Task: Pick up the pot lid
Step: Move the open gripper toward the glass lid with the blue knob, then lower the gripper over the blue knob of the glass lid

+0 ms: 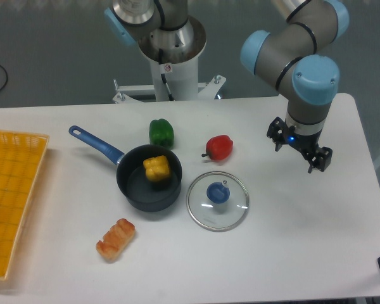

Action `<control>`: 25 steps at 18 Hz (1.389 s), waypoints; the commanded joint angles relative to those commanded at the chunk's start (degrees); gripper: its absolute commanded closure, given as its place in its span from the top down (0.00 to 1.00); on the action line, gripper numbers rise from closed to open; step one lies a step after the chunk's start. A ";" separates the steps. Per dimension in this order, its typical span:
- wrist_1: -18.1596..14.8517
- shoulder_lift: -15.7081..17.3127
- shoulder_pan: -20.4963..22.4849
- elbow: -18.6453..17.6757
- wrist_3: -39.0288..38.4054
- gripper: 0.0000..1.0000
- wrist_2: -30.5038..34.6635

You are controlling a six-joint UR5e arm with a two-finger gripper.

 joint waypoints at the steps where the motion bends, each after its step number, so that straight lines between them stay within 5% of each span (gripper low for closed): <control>1: 0.00 0.00 0.00 -0.35 -0.09 1.00 0.00; 8: 0.09 1.06 -1.31 -2.64 -5.00 1.00 0.00; 19: 0.44 -0.61 -9.13 -3.25 -31.62 1.00 0.53; 25: 1.58 -2.98 -13.88 -2.47 -30.07 1.00 4.03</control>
